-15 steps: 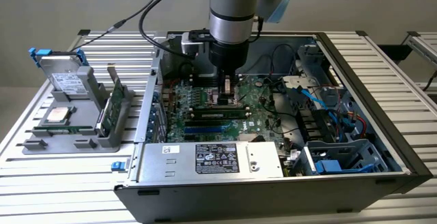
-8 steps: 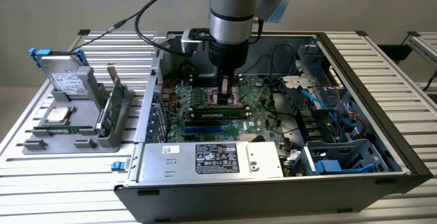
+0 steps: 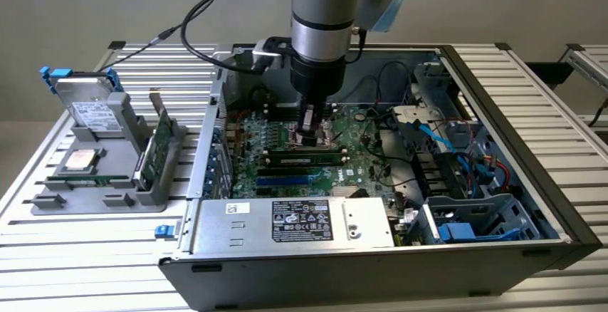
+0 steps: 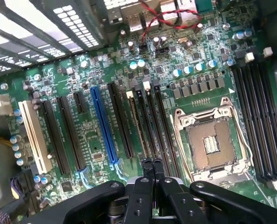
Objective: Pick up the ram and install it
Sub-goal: 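Press down the ram until it locks into place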
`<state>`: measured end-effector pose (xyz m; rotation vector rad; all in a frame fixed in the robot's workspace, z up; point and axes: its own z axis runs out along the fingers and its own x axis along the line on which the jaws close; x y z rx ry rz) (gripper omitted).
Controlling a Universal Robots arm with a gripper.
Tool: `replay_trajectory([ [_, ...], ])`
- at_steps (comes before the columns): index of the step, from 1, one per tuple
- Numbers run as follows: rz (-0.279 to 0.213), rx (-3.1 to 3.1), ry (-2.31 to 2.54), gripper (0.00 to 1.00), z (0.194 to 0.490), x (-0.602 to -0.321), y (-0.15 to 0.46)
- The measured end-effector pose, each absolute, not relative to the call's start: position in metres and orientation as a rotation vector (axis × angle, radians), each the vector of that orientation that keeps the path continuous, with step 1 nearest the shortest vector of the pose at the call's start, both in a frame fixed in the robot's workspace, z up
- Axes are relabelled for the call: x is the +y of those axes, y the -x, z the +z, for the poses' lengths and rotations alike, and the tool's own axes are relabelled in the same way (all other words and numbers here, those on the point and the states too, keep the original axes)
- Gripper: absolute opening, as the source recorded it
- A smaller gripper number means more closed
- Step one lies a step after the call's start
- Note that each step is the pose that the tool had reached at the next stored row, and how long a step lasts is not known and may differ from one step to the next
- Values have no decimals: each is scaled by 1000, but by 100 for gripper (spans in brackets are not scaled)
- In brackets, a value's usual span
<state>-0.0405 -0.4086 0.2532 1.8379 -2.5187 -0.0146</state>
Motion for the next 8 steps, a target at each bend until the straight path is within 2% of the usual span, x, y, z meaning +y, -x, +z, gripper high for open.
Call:
replay_trajectory([
  [8, -17, -2643, -1655, 10, 252, -409, 40],
])
